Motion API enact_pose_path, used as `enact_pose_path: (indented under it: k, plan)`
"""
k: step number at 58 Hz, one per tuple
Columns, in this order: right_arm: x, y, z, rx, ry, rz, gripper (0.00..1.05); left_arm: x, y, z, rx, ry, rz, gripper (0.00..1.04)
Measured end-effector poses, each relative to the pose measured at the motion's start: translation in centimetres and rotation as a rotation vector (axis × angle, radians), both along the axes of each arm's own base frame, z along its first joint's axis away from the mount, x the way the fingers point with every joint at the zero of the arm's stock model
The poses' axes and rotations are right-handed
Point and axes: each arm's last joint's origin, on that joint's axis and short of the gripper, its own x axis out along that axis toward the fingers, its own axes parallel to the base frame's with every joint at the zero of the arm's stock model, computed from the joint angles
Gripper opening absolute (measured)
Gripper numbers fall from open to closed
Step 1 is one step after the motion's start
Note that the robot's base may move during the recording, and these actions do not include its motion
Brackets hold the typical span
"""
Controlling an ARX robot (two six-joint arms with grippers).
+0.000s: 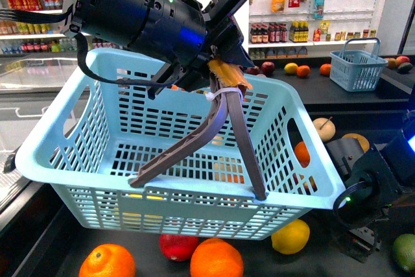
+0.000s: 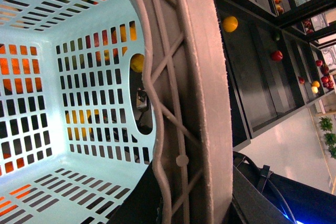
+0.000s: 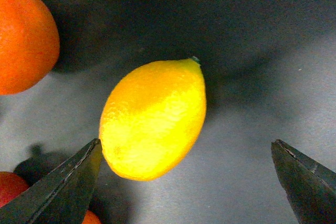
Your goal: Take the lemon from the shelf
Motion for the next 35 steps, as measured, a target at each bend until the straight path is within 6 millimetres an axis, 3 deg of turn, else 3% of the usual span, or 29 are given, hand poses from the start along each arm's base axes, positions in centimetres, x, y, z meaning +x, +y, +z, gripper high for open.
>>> enact_pose_path:
  k: [11,35]
  plan:
    - [0.4,0.6,-1.1,0.02,0.042,-0.055,0.97,0.0,0.0,0.0,0.003,-0.002,0.003,0.16]
    - [2.0,2.3,-1.4,0.037,0.062,-0.107,0.97,0.1,0.3,0.0,0.013,-0.01,0.018,0.16]
